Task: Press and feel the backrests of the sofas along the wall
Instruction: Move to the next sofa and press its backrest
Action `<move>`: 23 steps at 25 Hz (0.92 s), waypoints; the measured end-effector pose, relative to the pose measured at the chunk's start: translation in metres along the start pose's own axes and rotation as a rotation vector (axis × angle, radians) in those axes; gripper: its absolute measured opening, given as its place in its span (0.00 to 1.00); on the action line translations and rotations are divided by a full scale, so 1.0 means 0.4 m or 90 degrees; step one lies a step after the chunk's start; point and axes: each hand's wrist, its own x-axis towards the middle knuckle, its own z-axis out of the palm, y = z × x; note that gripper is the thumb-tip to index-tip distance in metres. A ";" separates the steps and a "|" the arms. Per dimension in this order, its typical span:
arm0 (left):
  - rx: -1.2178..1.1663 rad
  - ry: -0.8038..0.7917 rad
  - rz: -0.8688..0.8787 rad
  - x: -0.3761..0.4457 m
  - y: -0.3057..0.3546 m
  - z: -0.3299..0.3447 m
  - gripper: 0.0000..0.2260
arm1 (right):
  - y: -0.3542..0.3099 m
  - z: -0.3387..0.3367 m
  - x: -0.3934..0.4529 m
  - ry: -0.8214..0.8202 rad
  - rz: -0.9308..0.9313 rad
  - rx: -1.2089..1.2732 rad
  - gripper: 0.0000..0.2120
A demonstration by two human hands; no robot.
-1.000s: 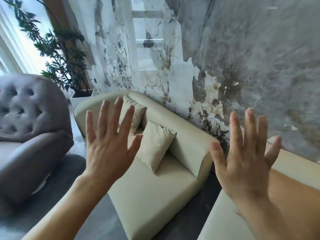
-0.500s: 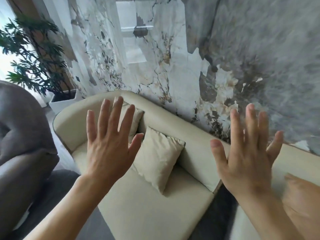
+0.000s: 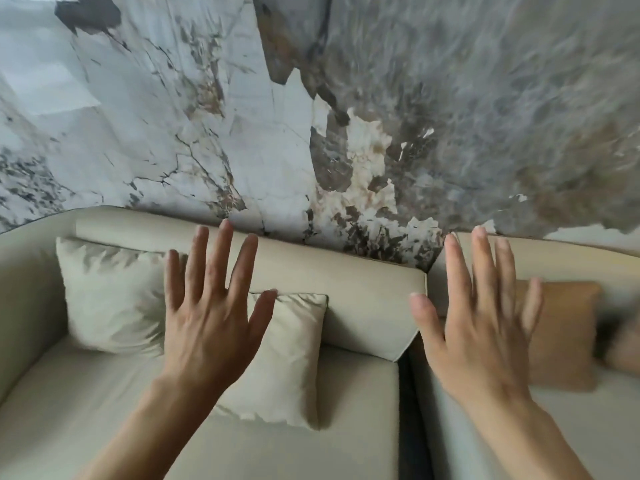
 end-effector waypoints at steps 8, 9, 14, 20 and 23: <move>-0.062 -0.061 0.095 0.031 0.025 0.363 0.29 | 0.036 0.289 0.003 -0.074 0.063 -0.053 0.34; -0.068 -0.076 0.098 0.022 0.036 0.420 0.29 | 0.050 0.343 -0.006 -0.090 0.067 -0.057 0.34; -0.088 -0.104 0.129 -0.038 0.096 0.771 0.30 | 0.148 0.691 -0.078 -0.139 0.059 -0.070 0.34; -0.069 -0.157 0.158 -0.043 0.145 1.106 0.30 | 0.230 1.055 -0.107 -0.186 0.054 -0.068 0.35; -0.076 -0.145 0.163 0.019 0.160 1.242 0.31 | 0.252 1.207 -0.054 -0.176 0.063 -0.061 0.35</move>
